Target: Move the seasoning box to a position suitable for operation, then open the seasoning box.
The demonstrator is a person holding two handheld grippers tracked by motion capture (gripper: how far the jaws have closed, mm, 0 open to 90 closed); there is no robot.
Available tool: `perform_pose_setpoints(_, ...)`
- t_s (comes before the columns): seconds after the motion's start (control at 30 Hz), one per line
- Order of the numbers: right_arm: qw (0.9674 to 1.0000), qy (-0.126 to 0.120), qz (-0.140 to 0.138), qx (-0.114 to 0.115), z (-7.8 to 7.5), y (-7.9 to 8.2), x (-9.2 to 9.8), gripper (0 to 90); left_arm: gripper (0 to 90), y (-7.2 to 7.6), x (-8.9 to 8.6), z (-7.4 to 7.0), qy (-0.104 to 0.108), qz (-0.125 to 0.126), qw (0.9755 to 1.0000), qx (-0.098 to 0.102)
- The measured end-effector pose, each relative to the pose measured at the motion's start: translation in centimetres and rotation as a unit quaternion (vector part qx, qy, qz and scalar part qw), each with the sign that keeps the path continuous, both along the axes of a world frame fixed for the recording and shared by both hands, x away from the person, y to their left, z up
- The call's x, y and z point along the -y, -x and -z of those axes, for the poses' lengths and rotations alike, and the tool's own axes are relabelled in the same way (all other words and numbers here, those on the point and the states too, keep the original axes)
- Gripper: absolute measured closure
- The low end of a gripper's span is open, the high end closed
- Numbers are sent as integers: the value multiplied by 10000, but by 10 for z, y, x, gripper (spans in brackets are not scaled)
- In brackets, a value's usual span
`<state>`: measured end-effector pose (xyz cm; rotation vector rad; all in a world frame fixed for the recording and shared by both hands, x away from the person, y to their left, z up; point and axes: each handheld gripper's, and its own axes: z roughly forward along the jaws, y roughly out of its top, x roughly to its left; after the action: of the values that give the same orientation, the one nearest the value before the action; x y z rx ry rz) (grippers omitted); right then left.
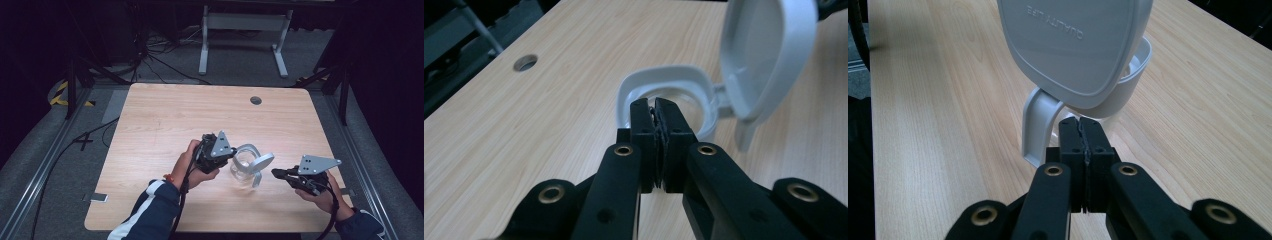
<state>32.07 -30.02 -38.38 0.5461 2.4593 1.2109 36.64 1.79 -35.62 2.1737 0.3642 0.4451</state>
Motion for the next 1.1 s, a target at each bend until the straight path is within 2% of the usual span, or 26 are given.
perform_pose_setpoints(0.1, 10000, -2, 23, 19, -1, 0, 1, 899, 874, -1, -17, 5, -10, -175, 9998, -67)
perform_pose_setpoints(0.33, 10000, 26, 79, 23, -1, -2, 2, 899, 869, 0, -37, 13, 21, -299, 9995, -130)
perform_pose_setpoints(0.47, 9999, 59, 89, 27, -2, 0, 2, 899, 867, 5, -46, 19, -24, -382, 9991, -194)
perform_pose_setpoints(0.57, 9999, 58, 97, 27, -3, 0, 2, 899, 859, 10, -65, 28, -155, -541, 9982, -196)
perform_pose_setpoints(0.6, 9999, 76, 93, 45, -3, 0, 2, 899, 857, 10, -65, 28, -155, -541, 9982, -196)
perform_pose_setpoints(0.63, 9999, 94, 97, 56, -3, 0, 2, 899, 855, 12, -76, 32, -224, -637, 9975, -215)
perform_pose_setpoints(0.7, 9999, 92, 125, 70, -4, 0, 2, 899, 853, 14, -89, 35, -191, -788, 9963, -271)
perform_pose_setpoints(0.83, 9997, 94, 189, 81, -4, 0, 6, 898, 839, 17, -115, 42, -269, -1070, 9934, -307)
perform_pose_setpoints(0.9, 9997, 125, 216, 80, -4, 1, 8, 898, 829, 17, -127, 46, -282, -1208, 9917, -331)
perform_pose_setpoints(0.93, 9997, 125, 216, 80, -4, 1, 8, 898, 826, 17, -127, 46, -282, -1208, 9917, -331)
perform_pose_setpoints(1.0, 9994, 162, 275, 113, -3, 2, 13, 898, 811, 18, -145, 56, -347, -1397, 9887, -411)
perform_pose_setpoints(1.1, 9990, 240, 348, 127, -2, 5, 18, 898, 801, 19, -158, 66, -400, -1550, 9859, -483)
